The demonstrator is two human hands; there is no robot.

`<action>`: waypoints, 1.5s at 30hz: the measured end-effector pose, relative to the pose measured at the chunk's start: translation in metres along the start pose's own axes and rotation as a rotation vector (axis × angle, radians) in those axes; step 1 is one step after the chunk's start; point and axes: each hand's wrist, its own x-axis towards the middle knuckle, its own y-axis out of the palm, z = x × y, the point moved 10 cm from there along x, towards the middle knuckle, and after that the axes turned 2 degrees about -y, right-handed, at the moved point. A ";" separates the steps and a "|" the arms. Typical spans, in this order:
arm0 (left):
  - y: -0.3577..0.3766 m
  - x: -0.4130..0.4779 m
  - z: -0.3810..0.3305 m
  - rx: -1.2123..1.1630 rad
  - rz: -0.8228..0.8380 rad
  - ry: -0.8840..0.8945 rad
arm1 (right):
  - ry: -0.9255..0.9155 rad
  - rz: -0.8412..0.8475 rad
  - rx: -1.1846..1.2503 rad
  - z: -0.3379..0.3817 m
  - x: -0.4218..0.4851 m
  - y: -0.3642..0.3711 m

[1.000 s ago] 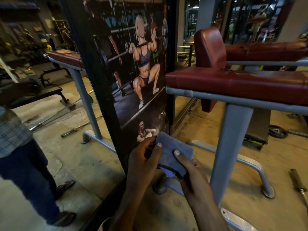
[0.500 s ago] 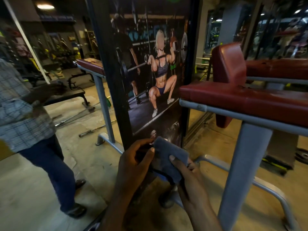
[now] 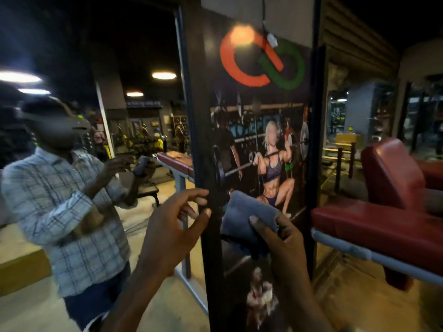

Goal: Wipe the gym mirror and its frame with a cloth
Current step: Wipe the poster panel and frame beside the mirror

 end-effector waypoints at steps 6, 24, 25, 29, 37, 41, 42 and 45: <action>-0.054 0.080 -0.013 0.176 -0.094 0.159 | -0.163 0.054 0.059 0.059 0.078 0.059; -0.114 0.291 -0.080 0.815 -0.260 0.359 | -0.692 0.096 0.075 0.213 0.288 0.151; -0.116 0.300 -0.085 0.838 -0.276 0.365 | -0.723 0.090 0.052 0.222 0.297 0.155; -0.115 0.331 -0.108 0.891 -0.336 0.394 | -0.869 0.096 0.011 0.263 0.328 0.176; -0.123 0.393 -0.123 0.998 -0.355 0.385 | -1.220 -0.041 -0.200 0.337 0.396 0.213; -0.122 0.417 -0.115 1.048 -0.330 0.348 | -1.280 -0.012 -0.314 0.334 0.421 0.254; -0.122 0.422 -0.112 1.065 -0.326 0.333 | -1.269 0.065 -0.318 0.324 0.423 0.270; -0.126 0.435 -0.105 1.115 -0.327 0.276 | -1.275 0.357 -0.388 0.285 0.416 0.318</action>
